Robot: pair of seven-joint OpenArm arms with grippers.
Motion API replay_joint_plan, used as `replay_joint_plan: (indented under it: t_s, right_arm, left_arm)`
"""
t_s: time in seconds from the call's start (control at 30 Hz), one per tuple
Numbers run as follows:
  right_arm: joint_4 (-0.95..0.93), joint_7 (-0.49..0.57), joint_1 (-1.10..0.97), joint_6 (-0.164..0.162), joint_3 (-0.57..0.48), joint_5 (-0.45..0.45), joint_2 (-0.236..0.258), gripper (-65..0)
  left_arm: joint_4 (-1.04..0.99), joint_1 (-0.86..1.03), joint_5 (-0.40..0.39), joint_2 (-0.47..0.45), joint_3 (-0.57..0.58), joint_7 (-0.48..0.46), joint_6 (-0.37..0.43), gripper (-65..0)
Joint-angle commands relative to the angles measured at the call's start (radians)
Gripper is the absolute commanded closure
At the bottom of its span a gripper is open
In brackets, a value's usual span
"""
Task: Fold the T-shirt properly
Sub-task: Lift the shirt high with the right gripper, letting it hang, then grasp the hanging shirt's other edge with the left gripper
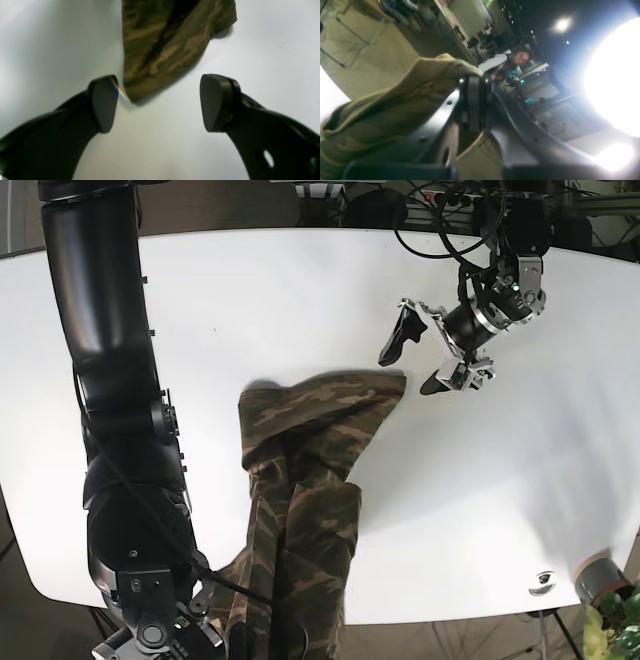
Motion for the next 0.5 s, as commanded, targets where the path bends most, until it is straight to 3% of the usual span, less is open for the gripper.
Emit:
replay_joint_plan:
  t_s: [0.0, 0.33, 0.47]
  right_arm:
    - [0.008, 0.011, 0.028, -0.015, 0.038, -0.014, 0.003, -2.1]
    - [0.008, 0.009, 0.005, -0.015, 0.058, -0.007, 0.006, -2.1]
    - [0.008, 0.009, -0.009, -0.015, 0.058, -0.007, 0.006, -2.1]
  left_arm:
    - [-0.022, -0.038, -0.013, -0.008, 0.015, -0.016, 0.043, -48.3]
    - [-0.142, -0.109, -0.013, -0.004, 0.063, -0.016, 0.158, -48.5]
    - [-0.163, -0.124, -0.013, -0.004, 0.101, -0.016, 0.170, -48.5]
